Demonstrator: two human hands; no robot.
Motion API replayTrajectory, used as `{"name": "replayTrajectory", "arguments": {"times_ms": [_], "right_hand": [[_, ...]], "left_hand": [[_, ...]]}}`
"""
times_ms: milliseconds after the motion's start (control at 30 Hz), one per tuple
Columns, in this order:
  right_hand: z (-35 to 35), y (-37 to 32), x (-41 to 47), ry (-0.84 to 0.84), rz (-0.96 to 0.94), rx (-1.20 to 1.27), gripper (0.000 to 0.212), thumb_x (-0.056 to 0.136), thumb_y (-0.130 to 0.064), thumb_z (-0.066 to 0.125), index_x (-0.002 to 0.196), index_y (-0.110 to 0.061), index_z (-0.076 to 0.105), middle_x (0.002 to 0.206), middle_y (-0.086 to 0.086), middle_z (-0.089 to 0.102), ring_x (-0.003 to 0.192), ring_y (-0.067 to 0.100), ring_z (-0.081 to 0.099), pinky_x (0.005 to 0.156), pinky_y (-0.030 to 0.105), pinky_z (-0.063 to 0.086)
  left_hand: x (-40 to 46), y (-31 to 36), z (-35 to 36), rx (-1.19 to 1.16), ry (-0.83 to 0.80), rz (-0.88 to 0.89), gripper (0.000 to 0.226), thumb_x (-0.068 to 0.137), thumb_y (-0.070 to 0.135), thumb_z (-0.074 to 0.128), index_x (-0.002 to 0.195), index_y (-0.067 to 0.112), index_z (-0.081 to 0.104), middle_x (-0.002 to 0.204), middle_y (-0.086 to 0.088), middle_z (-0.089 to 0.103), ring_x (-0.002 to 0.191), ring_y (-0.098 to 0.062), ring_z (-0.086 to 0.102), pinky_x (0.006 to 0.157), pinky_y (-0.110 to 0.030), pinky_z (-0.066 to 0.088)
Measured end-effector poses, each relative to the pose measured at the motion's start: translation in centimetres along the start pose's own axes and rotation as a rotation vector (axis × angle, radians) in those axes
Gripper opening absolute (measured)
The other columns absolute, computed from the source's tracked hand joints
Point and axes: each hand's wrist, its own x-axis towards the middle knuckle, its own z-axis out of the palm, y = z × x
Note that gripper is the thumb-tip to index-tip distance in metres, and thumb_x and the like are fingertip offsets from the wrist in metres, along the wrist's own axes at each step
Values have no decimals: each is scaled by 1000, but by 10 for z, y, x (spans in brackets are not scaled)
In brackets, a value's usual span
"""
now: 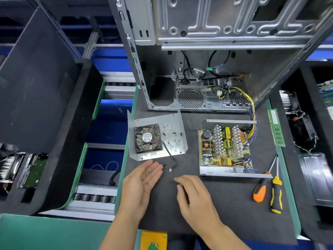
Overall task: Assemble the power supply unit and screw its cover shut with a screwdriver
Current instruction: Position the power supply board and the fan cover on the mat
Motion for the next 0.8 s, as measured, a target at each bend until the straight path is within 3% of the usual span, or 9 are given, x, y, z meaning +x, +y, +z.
{"name": "replayTrajectory", "arguments": {"times_ms": [167,400,533,700,800], "right_hand": [[-4,4,-9,44,76,69,20,92,-7,59,110,-10,69,108,-6,61,105,4,58,93,20,48],[-18,9,-27,164,77,162,19,95,-13,54,104,-8,69,102,-5,62,99,6,60,89,18,47],[-40,22,-40,255,25,189,15,94,-10,56,101,-4,69,98,-4,61,92,11,60,79,23,49],[-87,50,-63,377,170,177,14,93,-15,55,101,-9,65,93,-5,60,84,10,57,75,17,45],[-118,68,-70,451,273,146,15,95,-20,51,99,-17,65,92,-5,60,81,8,57,73,13,43]], "left_hand": [[-6,-7,-1,64,-23,18,20,98,-7,51,112,-5,65,107,-23,73,101,-31,73,75,-28,61],[-26,-22,29,61,-121,-16,29,78,6,72,103,-7,73,102,-25,74,97,-32,74,74,-27,60],[-40,-23,55,46,-200,-71,23,90,12,62,84,-3,79,100,-26,73,96,-33,74,71,-29,61],[-69,-34,80,123,-308,-60,21,94,-1,53,106,-8,68,106,-25,73,99,-29,74,72,-25,60],[-91,-62,101,222,-392,-89,23,85,5,60,102,-3,74,106,-22,74,100,-28,73,73,-23,60]]}}
